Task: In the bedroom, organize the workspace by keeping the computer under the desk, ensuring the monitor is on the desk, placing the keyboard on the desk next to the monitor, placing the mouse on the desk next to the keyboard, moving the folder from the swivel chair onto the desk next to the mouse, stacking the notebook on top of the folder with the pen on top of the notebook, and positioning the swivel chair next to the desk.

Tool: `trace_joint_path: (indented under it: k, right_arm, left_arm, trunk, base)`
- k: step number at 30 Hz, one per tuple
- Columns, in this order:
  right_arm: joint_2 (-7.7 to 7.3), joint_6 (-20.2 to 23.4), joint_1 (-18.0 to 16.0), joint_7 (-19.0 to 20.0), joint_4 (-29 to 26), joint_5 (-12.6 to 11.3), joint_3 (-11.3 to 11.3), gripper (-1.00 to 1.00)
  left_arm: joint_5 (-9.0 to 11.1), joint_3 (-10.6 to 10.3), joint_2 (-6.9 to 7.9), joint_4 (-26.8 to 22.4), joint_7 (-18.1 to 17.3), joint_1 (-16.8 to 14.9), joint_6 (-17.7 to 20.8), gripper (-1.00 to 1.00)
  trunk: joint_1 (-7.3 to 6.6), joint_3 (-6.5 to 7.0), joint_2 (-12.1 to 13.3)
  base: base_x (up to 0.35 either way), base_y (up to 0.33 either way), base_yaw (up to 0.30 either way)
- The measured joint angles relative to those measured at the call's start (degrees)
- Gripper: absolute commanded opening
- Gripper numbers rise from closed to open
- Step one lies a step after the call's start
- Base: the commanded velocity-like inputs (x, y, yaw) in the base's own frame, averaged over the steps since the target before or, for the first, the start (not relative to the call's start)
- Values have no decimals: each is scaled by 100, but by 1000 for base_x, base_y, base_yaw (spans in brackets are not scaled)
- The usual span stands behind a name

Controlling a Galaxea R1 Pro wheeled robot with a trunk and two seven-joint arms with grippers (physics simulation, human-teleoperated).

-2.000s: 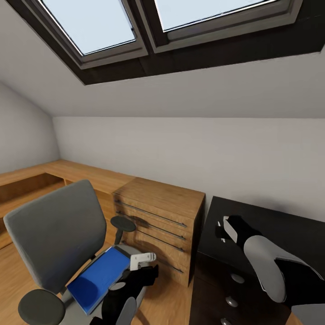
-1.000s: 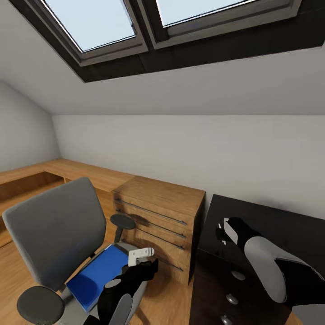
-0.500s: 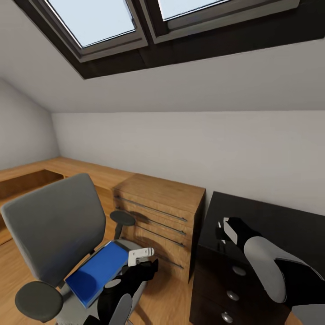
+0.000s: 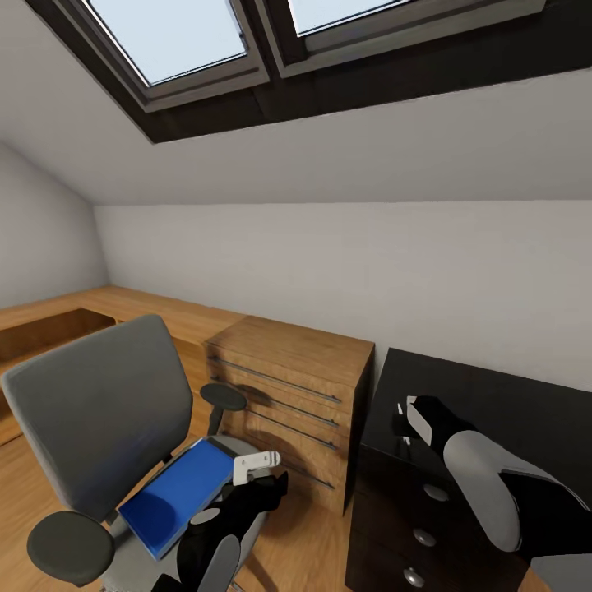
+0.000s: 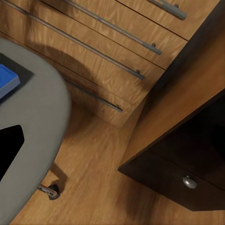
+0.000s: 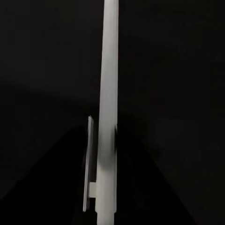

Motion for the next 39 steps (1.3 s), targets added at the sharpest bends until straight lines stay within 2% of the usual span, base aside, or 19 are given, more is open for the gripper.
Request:
trace_joint_path:
  k: [1,7,21,27,30,39]
  right_arm:
    - [-1,0,0,2,0,-2,0,100]
    - [0,-1,0,-8,0,-6,-3,100]
    - [-5,-3,0,0,-2,-12,-1,100]
    - [-14,-210,0,-3,-61,-13,-12,100]
    - [-25,-470,4,-6,-289,-13,-26,100]
    - [-2,-499,72,-12,-643,-22,-28,100]
  left_arm:
    - [0,0,0,0,0,0,0,100]
    - [1,1,1,0,0,0,0,100]
    - [0,1,10,9,0,4,-1,100]
    - [-2,1,10,10,0,5,-6,100]
    - [-14,6,10,24,0,6,-12,100]
    - [-23,9,10,26,0,6,-20,100]
  trunk:
    - [0,0,0]
    - [0,0,0]
    - [-307,251,560]
    - [-439,359,801]
    - [-505,413,921]
    - [-702,574,1283]
  base:
    - [0,0,0]
    - [0,0,0]
    - [0,0,0]
    - [0,0,0]
    - [0,0,0]
    - [0,0,0]
